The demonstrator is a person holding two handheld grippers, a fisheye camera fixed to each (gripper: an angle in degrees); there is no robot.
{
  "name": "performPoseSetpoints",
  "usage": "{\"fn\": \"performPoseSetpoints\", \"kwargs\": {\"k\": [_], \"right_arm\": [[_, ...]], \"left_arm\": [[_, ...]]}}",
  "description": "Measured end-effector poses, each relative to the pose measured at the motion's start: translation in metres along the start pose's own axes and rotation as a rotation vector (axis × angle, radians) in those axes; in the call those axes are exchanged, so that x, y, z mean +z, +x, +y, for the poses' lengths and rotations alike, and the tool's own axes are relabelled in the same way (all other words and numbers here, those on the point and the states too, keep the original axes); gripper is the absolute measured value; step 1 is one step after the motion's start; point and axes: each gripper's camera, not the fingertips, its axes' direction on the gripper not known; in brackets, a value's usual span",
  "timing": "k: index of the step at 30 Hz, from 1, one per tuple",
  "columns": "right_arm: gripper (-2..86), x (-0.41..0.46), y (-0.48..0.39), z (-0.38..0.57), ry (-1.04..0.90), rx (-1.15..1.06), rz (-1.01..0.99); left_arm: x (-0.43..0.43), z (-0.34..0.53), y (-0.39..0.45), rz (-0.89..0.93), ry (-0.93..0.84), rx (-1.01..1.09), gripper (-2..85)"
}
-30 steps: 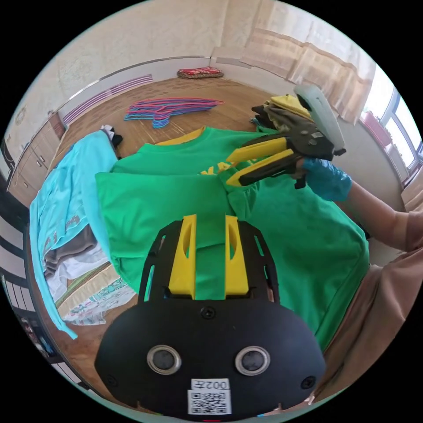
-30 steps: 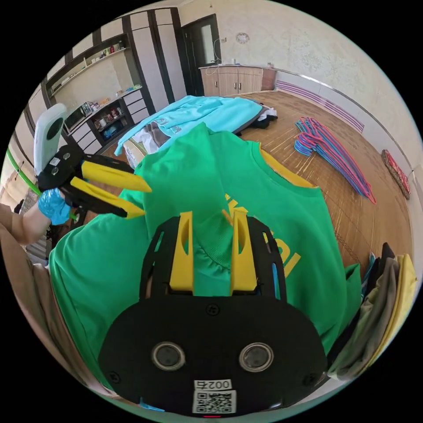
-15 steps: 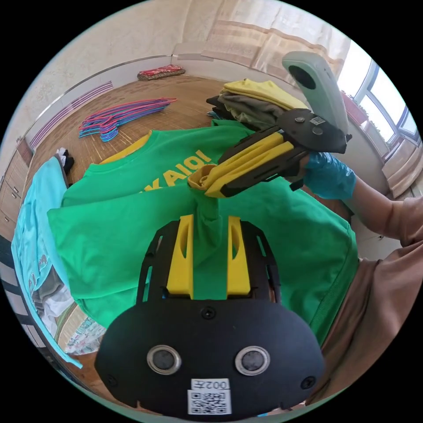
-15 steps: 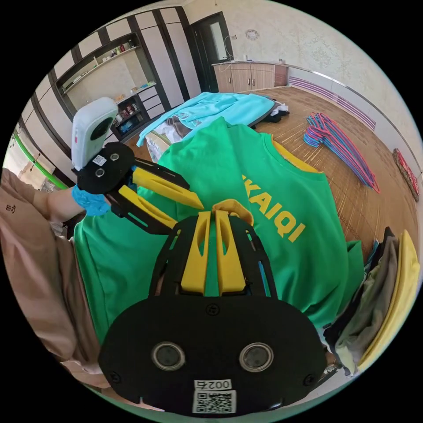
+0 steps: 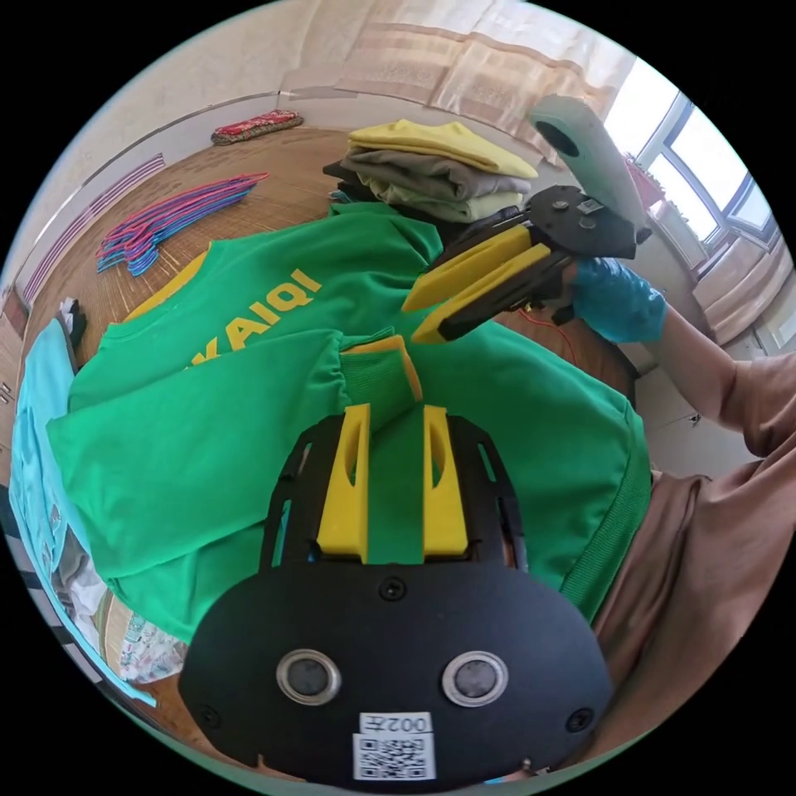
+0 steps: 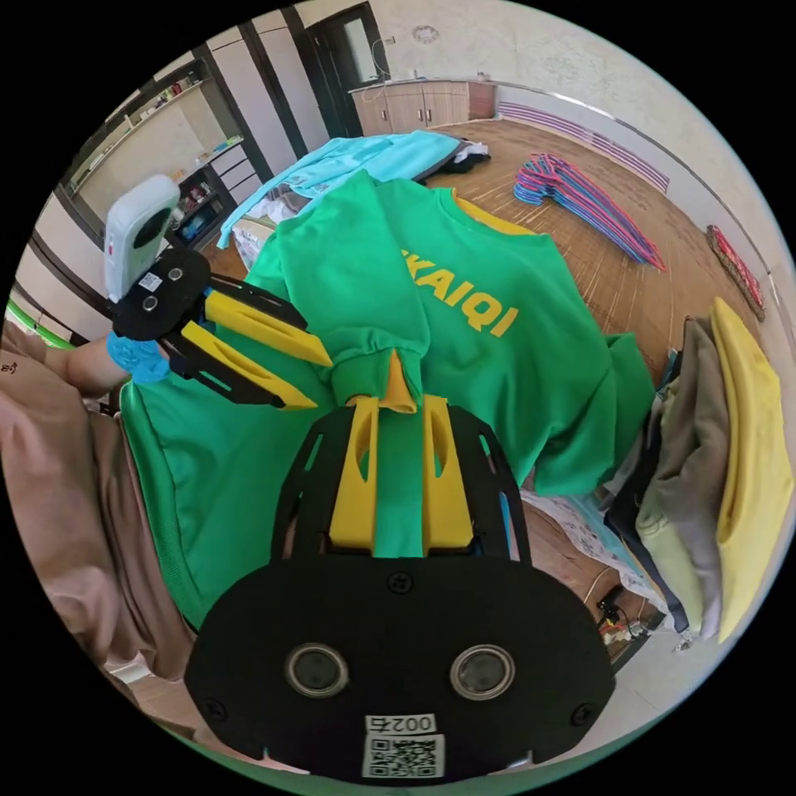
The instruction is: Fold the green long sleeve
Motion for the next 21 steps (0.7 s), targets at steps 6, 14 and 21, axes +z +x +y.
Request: {"fn": "performPoseSetpoints", "kwargs": {"k": [6,14,21], "right_arm": [[8.3,0.027,-0.008,0.004,-0.067,-0.034,0.048],[0.6,0.011,-0.009,0.029,0.025,0.009,0.008],[0.2,0.016,-0.009,0.055,-0.001,0.063,0.032]], "left_arm": [[0.023,-0.013,0.013,0.004,-0.002,-0.056,5.8],[0.055,-0.023,0.039,-0.069,-0.041,-0.096,2.3],[0.059,-0.024,0.066,-0.041,-0.032,-0.019,-1.0]]}}
